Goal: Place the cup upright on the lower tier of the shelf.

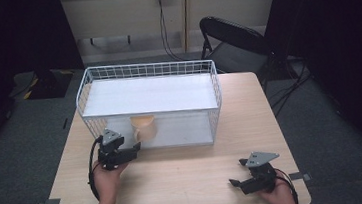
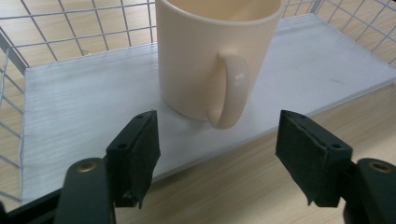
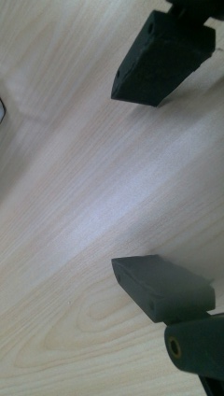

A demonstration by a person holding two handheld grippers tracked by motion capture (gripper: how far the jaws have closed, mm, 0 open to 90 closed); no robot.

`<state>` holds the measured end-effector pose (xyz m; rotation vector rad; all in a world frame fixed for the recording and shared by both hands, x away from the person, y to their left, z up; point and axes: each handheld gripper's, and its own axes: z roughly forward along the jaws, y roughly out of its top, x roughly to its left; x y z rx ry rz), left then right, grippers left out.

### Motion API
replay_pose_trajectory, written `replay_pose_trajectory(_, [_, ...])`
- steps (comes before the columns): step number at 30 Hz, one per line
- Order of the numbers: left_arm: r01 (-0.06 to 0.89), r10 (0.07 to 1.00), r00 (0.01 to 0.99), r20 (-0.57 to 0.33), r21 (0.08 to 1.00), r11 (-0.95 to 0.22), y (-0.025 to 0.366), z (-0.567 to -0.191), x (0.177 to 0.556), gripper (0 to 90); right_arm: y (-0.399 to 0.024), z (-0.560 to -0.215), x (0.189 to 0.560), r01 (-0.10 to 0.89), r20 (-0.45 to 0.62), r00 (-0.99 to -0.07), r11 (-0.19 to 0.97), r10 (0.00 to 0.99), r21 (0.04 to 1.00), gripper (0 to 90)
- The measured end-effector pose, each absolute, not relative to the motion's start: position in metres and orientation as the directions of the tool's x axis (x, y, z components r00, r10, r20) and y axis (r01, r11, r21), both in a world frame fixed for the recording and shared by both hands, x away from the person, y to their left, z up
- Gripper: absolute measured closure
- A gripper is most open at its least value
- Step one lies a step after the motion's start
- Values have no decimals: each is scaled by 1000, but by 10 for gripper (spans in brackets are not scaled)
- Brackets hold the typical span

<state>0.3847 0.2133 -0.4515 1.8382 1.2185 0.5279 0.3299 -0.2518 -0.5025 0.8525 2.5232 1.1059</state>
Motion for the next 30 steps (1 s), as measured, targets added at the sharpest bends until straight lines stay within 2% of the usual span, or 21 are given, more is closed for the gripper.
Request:
replay_pose_trajectory(11, [528,870,475,-135,834,-159,221,-447,377,220,-252,-502,330,411,0,-795,539,607,735,155])
replay_pose_trajectory(17, [509,865,495,-82,834,-212,225,-447,370,209,-252,-502,330,411,0,-795,539,606,735,155])
replay_pose_trajectory(25, [502,847,523,-93,837,-218,235,-446,363,168,-252,-502,330,411,0,-795,539,607,735,155])
replay_pose_trajectory(30, [494,846,530,-64,834,-246,241,-445,358,168,-252,-502,330,410,-1,-795,539,606,735,155])
